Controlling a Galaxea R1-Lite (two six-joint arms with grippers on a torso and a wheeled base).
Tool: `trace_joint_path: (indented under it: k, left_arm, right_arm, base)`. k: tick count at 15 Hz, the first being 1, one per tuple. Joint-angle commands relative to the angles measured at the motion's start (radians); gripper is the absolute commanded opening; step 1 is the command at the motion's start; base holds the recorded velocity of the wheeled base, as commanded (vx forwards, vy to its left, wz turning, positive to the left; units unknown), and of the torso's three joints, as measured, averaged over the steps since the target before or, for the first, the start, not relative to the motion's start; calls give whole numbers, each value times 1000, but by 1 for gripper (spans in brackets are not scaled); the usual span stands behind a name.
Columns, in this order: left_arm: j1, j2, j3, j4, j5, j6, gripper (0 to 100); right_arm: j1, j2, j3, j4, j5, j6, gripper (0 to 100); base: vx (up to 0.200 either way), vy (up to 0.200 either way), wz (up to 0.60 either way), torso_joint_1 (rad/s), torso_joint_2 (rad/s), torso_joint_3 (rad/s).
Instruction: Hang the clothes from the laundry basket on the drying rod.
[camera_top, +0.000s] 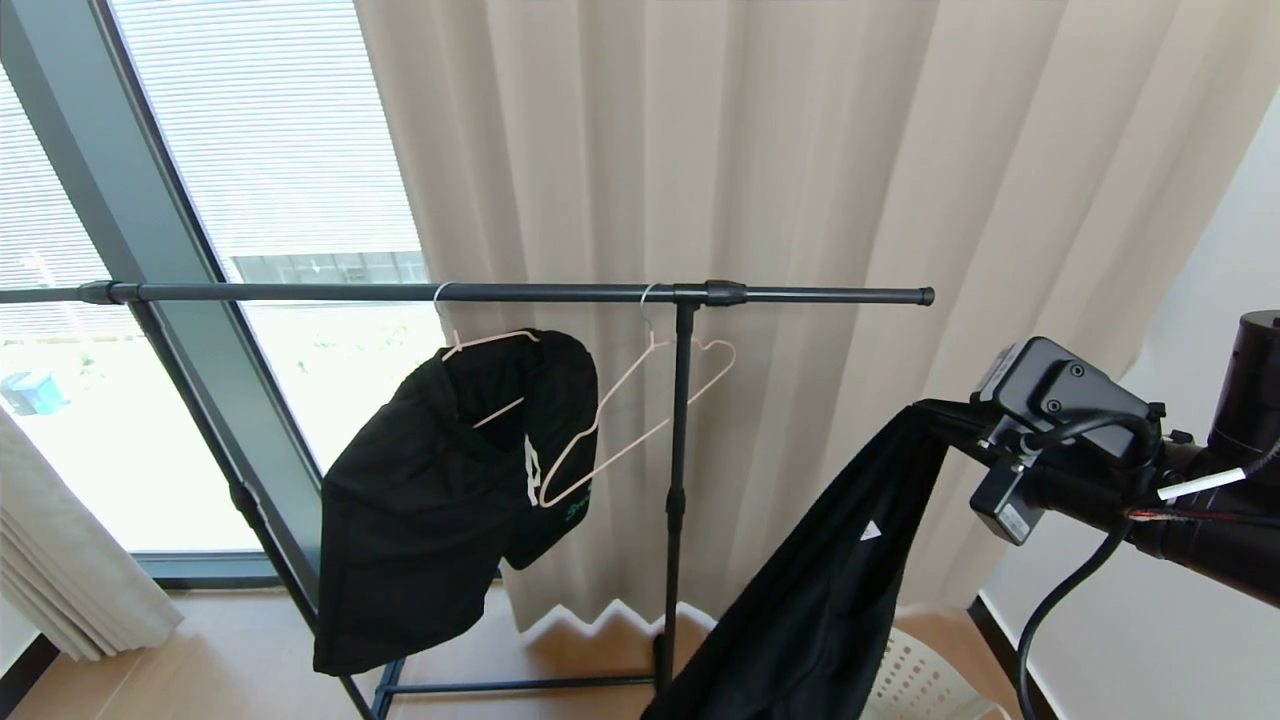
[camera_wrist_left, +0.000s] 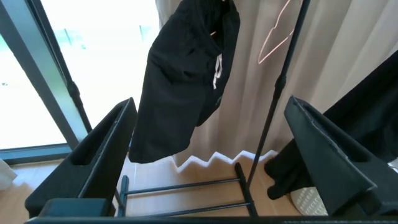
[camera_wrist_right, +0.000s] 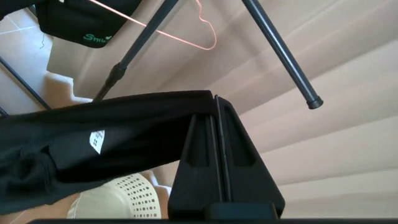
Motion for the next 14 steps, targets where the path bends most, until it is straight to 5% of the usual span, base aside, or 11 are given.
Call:
trace_joint_path:
  k: [1, 14]
  left_arm:
    - [0, 0, 0, 0, 0, 0, 100]
    - [0, 0, 2, 1, -3, 8, 100]
  right_arm:
    - [0, 2, 0, -1, 0, 0, 0]
    - [-10, 1, 20, -62, -6, 0, 0]
  base:
    - [0, 0, 0, 0, 0, 0]
    - [0, 0, 92, 1, 0, 0]
